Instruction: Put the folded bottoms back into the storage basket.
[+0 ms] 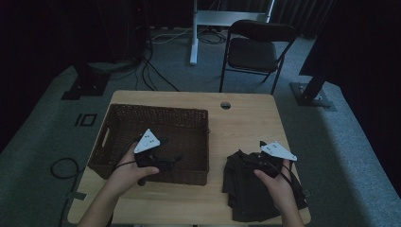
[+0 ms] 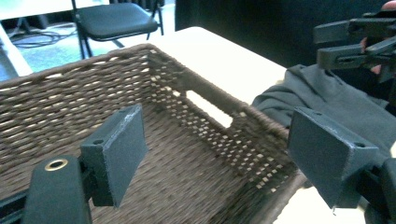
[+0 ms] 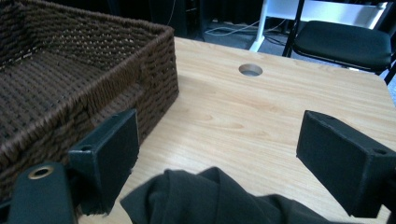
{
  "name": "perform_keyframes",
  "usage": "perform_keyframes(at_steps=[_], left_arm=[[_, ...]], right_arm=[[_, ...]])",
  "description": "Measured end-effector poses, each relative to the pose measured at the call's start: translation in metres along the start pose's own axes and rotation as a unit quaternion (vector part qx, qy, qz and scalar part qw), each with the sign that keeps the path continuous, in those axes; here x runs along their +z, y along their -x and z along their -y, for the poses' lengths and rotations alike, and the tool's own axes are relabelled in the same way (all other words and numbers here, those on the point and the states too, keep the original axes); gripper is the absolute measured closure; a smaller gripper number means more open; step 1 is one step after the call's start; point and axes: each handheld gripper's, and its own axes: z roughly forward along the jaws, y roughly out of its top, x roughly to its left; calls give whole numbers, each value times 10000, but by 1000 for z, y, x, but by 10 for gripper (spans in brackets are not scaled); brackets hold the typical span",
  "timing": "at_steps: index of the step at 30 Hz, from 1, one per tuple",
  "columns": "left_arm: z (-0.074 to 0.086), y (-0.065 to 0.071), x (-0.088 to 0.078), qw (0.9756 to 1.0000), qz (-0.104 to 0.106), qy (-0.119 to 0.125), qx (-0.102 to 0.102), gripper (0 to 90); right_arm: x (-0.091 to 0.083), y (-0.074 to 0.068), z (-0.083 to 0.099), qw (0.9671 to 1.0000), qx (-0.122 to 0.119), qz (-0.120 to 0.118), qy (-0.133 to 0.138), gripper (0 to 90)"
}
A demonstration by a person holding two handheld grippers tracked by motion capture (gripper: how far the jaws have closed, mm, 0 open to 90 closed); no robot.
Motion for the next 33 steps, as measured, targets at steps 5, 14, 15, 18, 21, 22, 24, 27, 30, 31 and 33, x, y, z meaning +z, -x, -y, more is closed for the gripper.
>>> perform_keyframes(at_steps=[5,14,15,18,21,22,24,27,30,31,33], left_arm=[[-2,13,15,9997,207,-46,108,195],[-7,37,41,9985,467,-99,252,195],[-8,38,42,9984,487,-102,269,195],[-10,45,50,9982,472,-225,298,195],[-11,53,58,9976,610,-182,262,195],[-11,56,61,9972,648,-195,309,195],[-12,62,66,9966,723,-200,329,195],[-13,72,75,9960,800,-175,352,195],[-13,82,86,9961,804,-111,343,195],[-14,86,90,9962,799,-92,333,195],[-14,91,97,9958,833,-109,351,195]], right_arm=[[-4,6,6,10000,24,15,-51,125],[-13,21,15,9998,163,88,-30,123],[-13,23,16,9998,174,101,-25,123],[-15,27,19,9997,215,117,-38,123],[-15,32,24,9995,276,128,-69,122],[-15,33,26,9995,275,143,-88,122],[-15,37,30,9994,255,175,-152,123],[-14,43,35,9992,233,241,-208,122],[-14,52,40,9987,342,297,-220,122],[-15,54,42,9986,363,309,-224,122],[-17,59,46,9983,404,340,-230,122]])
